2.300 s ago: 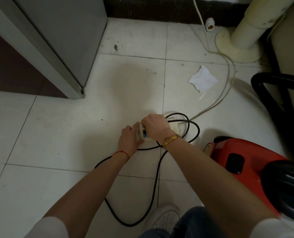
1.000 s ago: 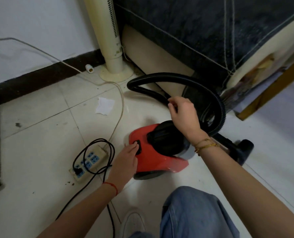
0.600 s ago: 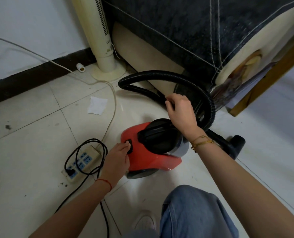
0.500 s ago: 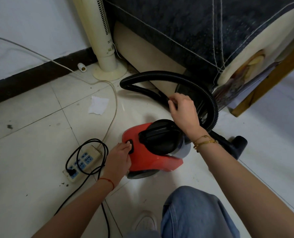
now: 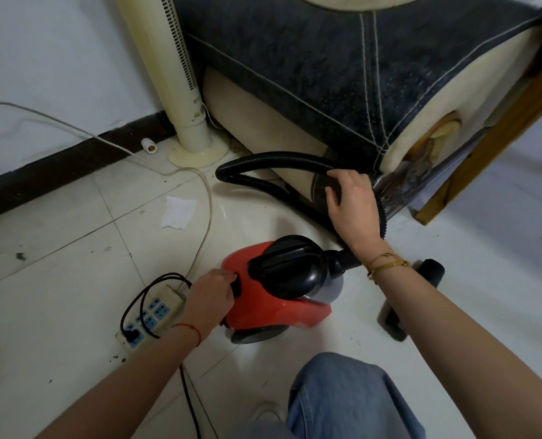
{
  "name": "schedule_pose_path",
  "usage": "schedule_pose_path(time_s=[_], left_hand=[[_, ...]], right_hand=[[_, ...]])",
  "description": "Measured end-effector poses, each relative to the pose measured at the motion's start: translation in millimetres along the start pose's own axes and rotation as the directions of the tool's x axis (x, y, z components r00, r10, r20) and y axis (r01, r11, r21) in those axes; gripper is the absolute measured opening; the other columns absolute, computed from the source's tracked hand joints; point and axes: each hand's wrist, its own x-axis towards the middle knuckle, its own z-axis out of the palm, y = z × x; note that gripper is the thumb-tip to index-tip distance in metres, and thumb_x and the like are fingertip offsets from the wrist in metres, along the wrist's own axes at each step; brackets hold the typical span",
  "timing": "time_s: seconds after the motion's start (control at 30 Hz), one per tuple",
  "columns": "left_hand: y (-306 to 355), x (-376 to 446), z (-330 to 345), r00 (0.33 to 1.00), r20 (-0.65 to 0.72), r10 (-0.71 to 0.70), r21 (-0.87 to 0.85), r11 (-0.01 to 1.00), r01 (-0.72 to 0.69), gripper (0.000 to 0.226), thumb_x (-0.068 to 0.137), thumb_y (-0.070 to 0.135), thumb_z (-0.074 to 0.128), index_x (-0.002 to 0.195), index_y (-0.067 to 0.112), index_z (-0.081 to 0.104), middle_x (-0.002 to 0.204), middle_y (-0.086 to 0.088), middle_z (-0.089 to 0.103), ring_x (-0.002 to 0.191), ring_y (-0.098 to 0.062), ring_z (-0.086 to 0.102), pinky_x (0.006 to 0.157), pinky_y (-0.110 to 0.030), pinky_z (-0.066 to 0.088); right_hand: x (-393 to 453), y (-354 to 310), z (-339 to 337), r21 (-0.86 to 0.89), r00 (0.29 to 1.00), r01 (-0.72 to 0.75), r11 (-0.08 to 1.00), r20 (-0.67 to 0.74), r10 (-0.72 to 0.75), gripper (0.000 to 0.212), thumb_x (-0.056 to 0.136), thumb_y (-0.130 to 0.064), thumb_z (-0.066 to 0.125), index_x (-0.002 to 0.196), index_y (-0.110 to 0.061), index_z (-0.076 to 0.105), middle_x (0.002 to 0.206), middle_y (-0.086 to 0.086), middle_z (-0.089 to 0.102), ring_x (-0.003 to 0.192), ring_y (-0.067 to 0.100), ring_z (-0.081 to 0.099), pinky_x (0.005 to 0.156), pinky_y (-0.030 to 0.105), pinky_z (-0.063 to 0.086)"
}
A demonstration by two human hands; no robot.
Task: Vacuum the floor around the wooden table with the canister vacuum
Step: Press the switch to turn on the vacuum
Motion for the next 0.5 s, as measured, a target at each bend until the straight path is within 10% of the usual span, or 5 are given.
schedule_pose_path(time_s=[0.3, 0.5], left_hand=[[56, 65, -41, 0.978, -0.202, -0.052, -0.221, 0.975, 0.007, 0.039, 0.090, 0.007, 0.046, 0.125, 0.011, 0.061, 0.126, -0.004, 0.062, 0.112, -0.015, 0.059, 0.089, -0.018, 0.043], [98, 124, -35, 0.992, 0.002, -0.126, -0.467, 0.877, 0.113, 0.039, 0.093, 0.019, 0.050, 0.130, 0.009, 0.056, 0.125, -0.007, 0.062, 0.112, -0.019, 0.058, 0.093, -0.019, 0.039]], right_hand=[[7, 24, -22, -0.013, 0.978, -0.034, 0.999, 0.203, 0.036, 0.046, 0.092, -0.018, 0.054, 0.137, -0.011, 0.045, 0.132, 0.010, 0.053, 0.124, 0.026, 0.047, 0.105, 0.035, 0.038], [10, 36, -2, -0.186, 0.958, -0.036, 0.982, 0.272, 0.086, 0.053, 0.092, -0.025, 0.053, 0.140, -0.009, 0.038, 0.136, 0.013, 0.049, 0.125, 0.030, 0.045, 0.103, 0.041, 0.039]])
